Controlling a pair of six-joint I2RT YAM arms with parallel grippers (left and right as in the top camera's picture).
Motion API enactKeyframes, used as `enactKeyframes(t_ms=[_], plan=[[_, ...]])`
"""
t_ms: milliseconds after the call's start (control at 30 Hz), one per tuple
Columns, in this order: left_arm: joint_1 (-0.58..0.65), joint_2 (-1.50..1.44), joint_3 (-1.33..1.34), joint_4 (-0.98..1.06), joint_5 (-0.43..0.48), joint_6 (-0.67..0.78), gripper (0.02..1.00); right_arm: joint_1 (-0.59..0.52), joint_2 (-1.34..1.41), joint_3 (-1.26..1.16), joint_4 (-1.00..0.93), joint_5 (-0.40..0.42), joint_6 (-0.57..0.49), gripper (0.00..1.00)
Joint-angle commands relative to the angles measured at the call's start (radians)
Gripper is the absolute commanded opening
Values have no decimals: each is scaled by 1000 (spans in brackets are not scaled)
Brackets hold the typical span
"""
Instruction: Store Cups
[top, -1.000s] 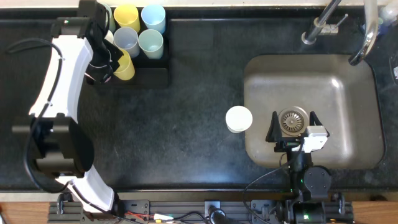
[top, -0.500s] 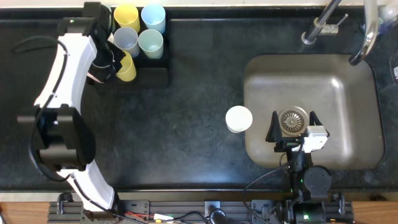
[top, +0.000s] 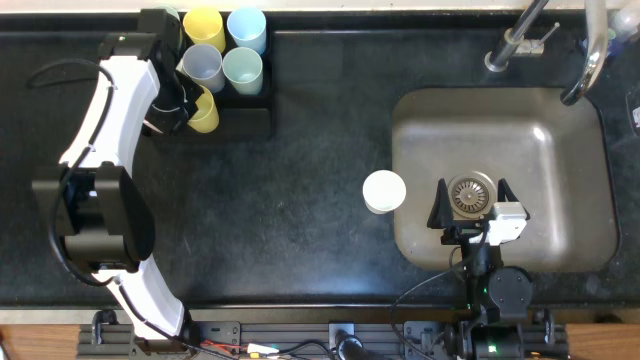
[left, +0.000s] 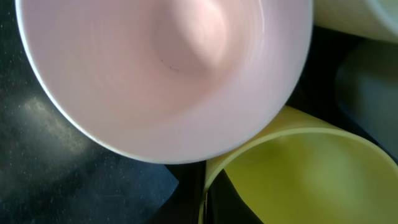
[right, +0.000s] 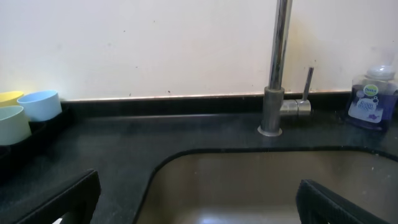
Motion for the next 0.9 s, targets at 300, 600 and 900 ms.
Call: enactKeyframes(t_ms=[300,600,900], plan=[[-11,9,-29,0,-12,-34,1000,-1,-7,-13,5,-5,-6,996],[-35,-90,-29,0,-5,-30,998,-1,-7,-13,5,-5,-6,998],[-169,-367,-29,4,-37,30,998,-1,-7,-13,5,-5,-6,996]])
